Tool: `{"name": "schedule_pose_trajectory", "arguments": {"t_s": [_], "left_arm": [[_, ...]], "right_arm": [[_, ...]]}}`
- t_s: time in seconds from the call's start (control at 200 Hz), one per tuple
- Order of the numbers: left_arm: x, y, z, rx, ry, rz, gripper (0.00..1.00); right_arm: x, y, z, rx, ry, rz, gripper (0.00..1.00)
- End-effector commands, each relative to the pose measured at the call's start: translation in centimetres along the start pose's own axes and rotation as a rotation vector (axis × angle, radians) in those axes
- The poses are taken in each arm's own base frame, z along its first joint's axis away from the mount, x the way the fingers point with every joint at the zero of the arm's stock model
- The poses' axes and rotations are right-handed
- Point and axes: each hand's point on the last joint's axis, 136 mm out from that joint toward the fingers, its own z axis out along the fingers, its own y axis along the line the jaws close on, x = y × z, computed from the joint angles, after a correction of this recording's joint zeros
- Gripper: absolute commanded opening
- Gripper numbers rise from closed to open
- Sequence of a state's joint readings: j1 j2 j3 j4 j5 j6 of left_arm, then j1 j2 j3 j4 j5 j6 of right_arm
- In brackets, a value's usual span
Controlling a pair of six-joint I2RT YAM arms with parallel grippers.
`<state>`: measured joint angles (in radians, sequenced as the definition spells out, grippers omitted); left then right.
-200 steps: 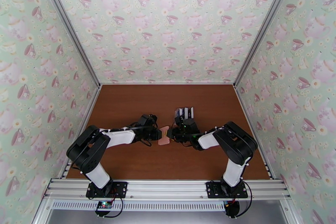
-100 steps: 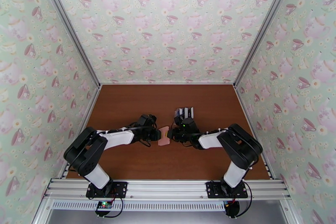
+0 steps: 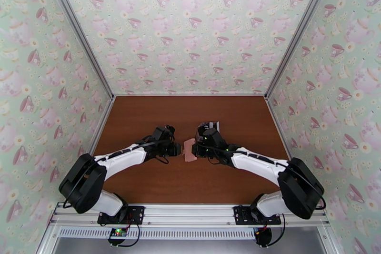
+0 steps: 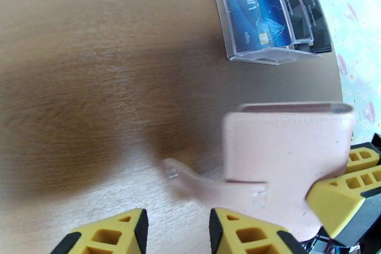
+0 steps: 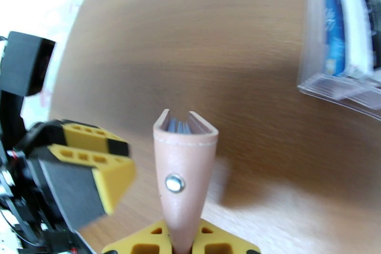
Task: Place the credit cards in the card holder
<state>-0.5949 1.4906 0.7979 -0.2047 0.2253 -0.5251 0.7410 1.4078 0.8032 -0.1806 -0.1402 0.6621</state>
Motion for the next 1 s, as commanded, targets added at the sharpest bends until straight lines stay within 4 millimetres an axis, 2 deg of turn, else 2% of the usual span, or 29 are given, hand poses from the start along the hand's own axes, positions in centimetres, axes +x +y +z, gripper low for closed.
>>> {"name": "schedule_pose_trajectory", "arguments": {"t_s": [0.0, 0.175, 0.471, 0.756, 0.992], "left_arm": [[-1.3, 0.0, -1.0, -0.026, -0.038, 0.023, 0.41], [-1.3, 0.1, -1.1, -0.029, -0.042, 0.025, 0.41], [-1.4, 0.1, -1.1, -0.028, -0.047, 0.031, 0.41], [-1.1, 0.3, -0.9, -0.032, -0.04, 0.038, 0.41], [-0.9, 0.7, -0.9, -0.042, -0.038, 0.051, 0.41]], "right_arm": [[-0.6, -1.4, -2.4, 0.142, -0.017, -0.062, 0.0], [-0.8, -2.6, -5.1, 0.286, -0.023, -0.119, 0.0], [-0.3, -4.9, -7.5, 0.576, 0.025, -0.251, 0.0], [0.9, -6.3, -6.4, 0.778, 0.088, -0.345, 0.0], [1.0, -6.0, -5.3, 0.893, 0.105, -0.42, 0.0]]}}
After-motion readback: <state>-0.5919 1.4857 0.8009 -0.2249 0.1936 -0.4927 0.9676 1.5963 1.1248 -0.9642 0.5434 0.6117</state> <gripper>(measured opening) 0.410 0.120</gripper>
